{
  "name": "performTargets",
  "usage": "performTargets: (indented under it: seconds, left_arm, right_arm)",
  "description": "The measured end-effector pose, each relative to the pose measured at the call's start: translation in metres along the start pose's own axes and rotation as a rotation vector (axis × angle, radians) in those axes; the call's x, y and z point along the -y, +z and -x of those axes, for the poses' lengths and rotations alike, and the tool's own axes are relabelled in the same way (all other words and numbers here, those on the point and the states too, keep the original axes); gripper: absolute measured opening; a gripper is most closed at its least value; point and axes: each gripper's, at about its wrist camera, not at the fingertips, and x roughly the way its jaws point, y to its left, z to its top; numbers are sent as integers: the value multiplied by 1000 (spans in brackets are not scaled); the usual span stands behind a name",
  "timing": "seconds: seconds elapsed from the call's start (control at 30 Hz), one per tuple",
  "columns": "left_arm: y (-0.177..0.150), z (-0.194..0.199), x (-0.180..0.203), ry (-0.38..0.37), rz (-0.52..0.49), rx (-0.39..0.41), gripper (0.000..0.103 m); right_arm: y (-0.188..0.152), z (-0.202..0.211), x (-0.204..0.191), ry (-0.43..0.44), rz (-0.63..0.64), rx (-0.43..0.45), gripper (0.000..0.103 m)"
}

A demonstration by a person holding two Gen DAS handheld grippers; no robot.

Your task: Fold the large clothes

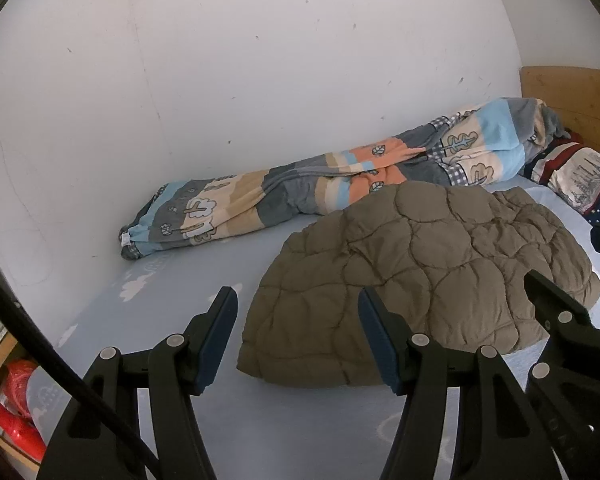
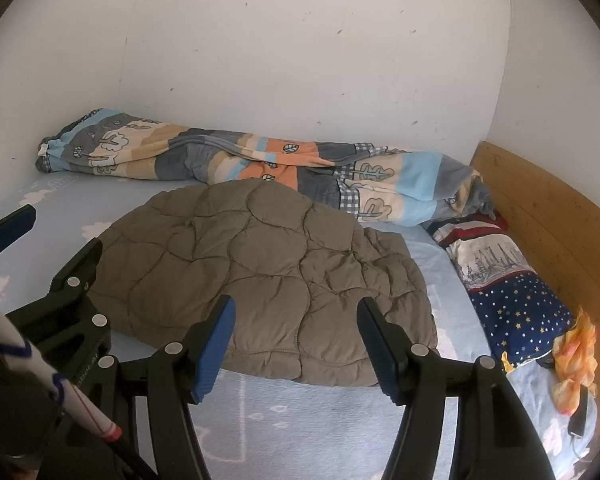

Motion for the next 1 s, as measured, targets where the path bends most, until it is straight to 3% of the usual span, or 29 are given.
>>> performTargets:
  seconds: [1.0]
  left_arm:
    - [0,-8,-2,23,-11,-8,62]
  right_arm:
    - [-1,-3,4,-7,-3,-6,70]
